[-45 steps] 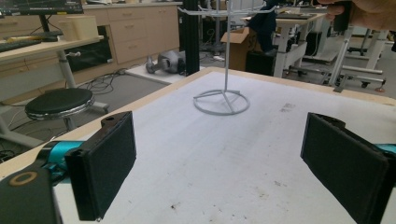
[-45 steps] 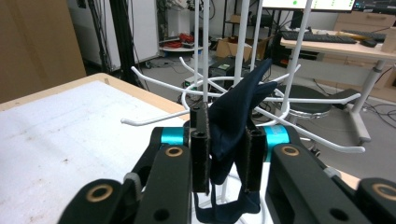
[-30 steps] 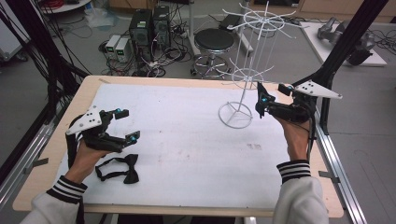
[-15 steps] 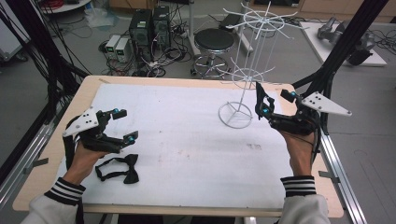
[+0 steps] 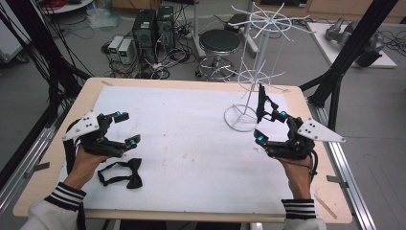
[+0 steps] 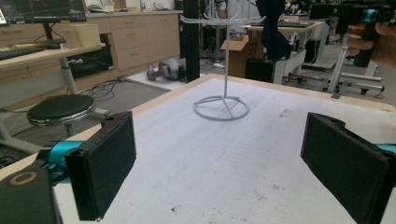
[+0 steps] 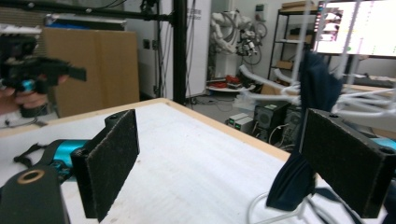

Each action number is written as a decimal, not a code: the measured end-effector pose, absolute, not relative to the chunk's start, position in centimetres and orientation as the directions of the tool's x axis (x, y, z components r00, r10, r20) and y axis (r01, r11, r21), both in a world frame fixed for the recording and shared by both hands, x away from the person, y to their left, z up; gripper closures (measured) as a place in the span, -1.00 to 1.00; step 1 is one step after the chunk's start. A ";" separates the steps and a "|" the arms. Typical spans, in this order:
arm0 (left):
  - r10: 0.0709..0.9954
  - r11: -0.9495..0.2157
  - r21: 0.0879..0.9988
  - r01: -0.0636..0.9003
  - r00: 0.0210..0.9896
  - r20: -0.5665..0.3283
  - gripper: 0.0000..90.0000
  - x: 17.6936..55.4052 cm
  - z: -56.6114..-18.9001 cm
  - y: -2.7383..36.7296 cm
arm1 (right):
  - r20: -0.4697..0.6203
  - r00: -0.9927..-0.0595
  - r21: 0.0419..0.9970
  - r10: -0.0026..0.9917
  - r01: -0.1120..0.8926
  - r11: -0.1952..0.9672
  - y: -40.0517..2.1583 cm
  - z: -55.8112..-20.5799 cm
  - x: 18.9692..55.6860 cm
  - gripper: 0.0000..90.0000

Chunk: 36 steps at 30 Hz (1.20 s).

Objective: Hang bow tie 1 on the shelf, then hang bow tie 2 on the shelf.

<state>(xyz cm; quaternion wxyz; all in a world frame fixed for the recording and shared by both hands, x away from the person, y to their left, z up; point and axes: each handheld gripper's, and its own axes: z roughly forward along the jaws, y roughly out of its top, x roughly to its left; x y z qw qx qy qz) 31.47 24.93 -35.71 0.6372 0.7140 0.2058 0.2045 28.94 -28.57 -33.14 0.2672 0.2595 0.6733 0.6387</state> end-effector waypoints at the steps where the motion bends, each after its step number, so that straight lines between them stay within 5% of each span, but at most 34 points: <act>1: 0.553 -0.102 0.994 0.032 0.833 0.030 -0.76 31.5 -35.8 24.9 | -0.029 -0.729 0.999 0.683 0.008 0.051 -28.4 -33.4 28.8 -0.75; 18: 0.545 -0.100 0.994 0.037 0.838 0.024 -0.76 31.5 -36.5 25.1 | -0.037 -0.770 0.998 0.638 0.006 0.065 -26.2 -38.0 27.2 -0.75; 36: 0.543 -0.105 0.994 0.026 0.839 0.035 -0.76 31.3 -37.0 25.4 | -0.018 -0.788 0.998 0.615 0.018 0.053 -25.7 -39.0 27.4 -0.75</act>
